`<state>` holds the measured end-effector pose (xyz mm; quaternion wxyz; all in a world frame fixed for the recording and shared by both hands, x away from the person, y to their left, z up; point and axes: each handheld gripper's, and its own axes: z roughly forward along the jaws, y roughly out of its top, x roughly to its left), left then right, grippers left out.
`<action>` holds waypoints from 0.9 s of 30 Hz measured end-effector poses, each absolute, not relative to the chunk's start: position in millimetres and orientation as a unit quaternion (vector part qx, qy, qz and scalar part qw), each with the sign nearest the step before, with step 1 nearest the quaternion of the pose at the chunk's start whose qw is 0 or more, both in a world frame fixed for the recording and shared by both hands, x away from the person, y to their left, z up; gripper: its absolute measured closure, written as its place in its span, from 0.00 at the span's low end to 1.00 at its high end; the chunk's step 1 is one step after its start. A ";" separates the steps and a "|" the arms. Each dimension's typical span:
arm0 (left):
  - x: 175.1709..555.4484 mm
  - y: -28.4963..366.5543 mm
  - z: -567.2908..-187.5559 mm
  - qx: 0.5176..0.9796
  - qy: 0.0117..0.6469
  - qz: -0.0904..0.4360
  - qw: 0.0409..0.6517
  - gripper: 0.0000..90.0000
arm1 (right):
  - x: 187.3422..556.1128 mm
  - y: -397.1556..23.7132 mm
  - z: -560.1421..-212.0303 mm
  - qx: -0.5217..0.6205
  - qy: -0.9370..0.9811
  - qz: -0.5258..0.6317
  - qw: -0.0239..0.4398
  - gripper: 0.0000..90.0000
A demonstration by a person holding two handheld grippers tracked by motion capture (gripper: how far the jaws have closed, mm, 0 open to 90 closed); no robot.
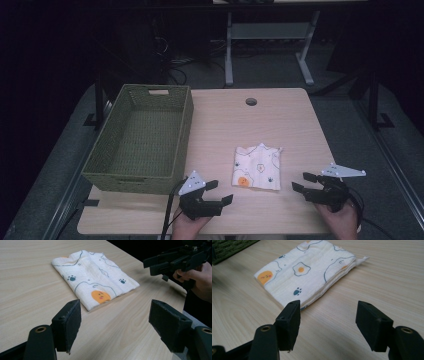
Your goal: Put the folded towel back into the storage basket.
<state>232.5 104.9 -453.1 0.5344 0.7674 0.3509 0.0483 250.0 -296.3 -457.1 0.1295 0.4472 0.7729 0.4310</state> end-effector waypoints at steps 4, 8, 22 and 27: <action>232.7 104.8 -453.9 0.770 0.352 0.047 0.531 0.29 | 251.4 -295.3 -458.7 0.448 0.776 0.424 0.128 0.40; 231.3 105.9 -453.9 0.774 0.347 0.050 0.527 0.29 | 249.8 -294.4 -456.8 0.449 0.774 0.428 0.129 0.40; 249.7 92.8 -439.3 0.774 0.345 0.050 0.529 0.29 | 259.0 -284.9 -449.3 0.447 0.772 0.436 0.119 0.38; 264.6 78.0 -436.2 0.786 0.345 0.044 0.511 0.29 | 268.3 -282.9 -444.4 0.449 0.769 0.442 0.109 0.38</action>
